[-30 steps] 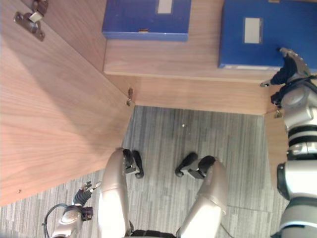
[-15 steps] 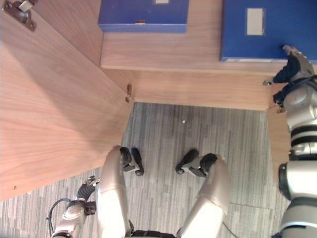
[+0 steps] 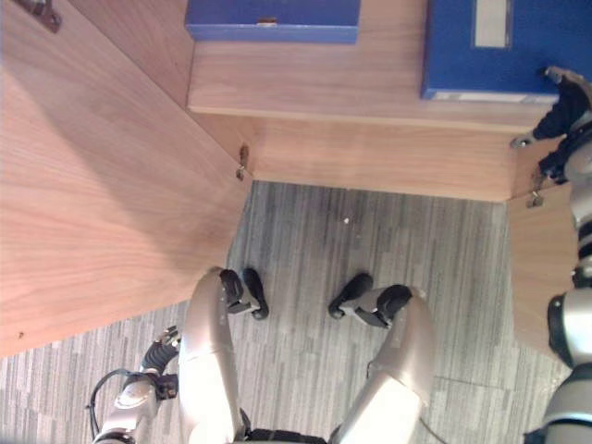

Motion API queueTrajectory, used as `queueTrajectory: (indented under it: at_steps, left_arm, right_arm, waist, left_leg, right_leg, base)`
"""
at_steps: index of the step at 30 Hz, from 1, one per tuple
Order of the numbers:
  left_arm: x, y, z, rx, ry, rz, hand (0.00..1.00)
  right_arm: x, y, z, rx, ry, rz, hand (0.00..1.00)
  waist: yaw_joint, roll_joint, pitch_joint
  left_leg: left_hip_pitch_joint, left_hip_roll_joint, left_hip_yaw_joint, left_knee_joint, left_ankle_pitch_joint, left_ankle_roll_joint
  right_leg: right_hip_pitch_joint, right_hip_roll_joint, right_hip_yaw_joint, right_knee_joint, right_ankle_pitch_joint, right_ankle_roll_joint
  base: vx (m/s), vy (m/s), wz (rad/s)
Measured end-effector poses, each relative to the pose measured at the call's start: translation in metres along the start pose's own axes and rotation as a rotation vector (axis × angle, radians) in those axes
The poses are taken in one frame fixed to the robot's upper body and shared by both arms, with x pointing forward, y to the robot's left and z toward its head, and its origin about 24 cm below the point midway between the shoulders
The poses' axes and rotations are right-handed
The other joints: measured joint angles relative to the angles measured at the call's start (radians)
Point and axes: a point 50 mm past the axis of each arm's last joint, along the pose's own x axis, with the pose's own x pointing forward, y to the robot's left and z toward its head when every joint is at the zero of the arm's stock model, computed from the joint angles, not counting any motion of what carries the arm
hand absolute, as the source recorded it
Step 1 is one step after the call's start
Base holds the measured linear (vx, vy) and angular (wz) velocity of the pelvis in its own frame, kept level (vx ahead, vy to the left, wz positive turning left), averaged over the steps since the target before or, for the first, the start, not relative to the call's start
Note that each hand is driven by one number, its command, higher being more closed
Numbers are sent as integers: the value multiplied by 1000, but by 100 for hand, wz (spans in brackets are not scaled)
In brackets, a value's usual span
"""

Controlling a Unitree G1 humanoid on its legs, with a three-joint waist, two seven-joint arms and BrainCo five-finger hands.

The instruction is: Walk over to the cabinet, pick up the folder, carry it to the office cabinet, place the folder inside the office cabinet, then close the office cabinet door

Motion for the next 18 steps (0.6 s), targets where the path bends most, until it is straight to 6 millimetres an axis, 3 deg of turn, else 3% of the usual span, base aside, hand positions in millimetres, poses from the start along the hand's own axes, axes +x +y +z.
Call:
queueTrajectory:
  at_steps: [7, 8, 9, 12, 13, 14, 18]
  left_arm:
    - [2, 2, 10, -41, -43, 15, 0]
    - [1, 5, 10, -46, -48, 25, 0]
    - [0, 8, 13, -68, -65, 42, 0]
    - [0, 7, 14, -90, -68, 45, 0]
    - [-1, 7, 12, -94, -63, 45, 0]
    - [-1, 7, 13, -105, -70, 50, 0]
    - [-1, 8, 15, -137, -80, 70, 0]
  right_arm:
    - [3, -38, 18, -10, -45, -97, 0]
    - [1, -42, 16, -38, -43, -103, 0]
    - [0, -45, 14, -39, -35, -115, 0]
    - [0, -55, 26, -33, -75, -158, 0]
    - [-1, -57, 27, -40, -84, -164, 0]
    - [-1, -58, 27, -41, -83, -174, 0]
    - [-1, -58, 31, -24, -89, -215, 0]
  waist:
    - [9, -1, 5]
    - [8, -4, 5]
    - [3, -9, 9]
    - [18, -4, 9]
    - [21, -7, 10]
    - [20, -16, 14]
    - [15, -14, 15]
  left_leg:
    - [-81, 29, -1, -16, 9, -5]
    - [-89, 36, 2, 1, 19, -1]
    - [-98, 45, -4, 41, 34, -10]
    - [-154, 75, -43, 43, 19, -34]
    - [-166, 71, -44, 46, 26, -38]
    - [-160, 69, -39, 60, 54, -30]
    - [-163, 61, -44, 45, 96, -30]
  right_leg:
    - [-74, 2, -25, 12, -7, 12]
    - [-98, -8, 28, 97, -19, 19]
    - [-101, 10, 74, 123, -83, -12]
    - [-116, 38, 18, 97, -92, -19]
    - [-119, 13, 45, 187, -96, -2]
    - [-107, 11, 80, 189, -150, -24]
    - [-109, 6, 76, 187, -148, -15]
  base:
    - [-56, -16, 8]
    - [-16, -77, 39]
    - [-25, -95, 43]
    - [-23, -28, -17]
    - [87, 45, -14]
    - [94, 20, 4]
    - [23, -8, 4]
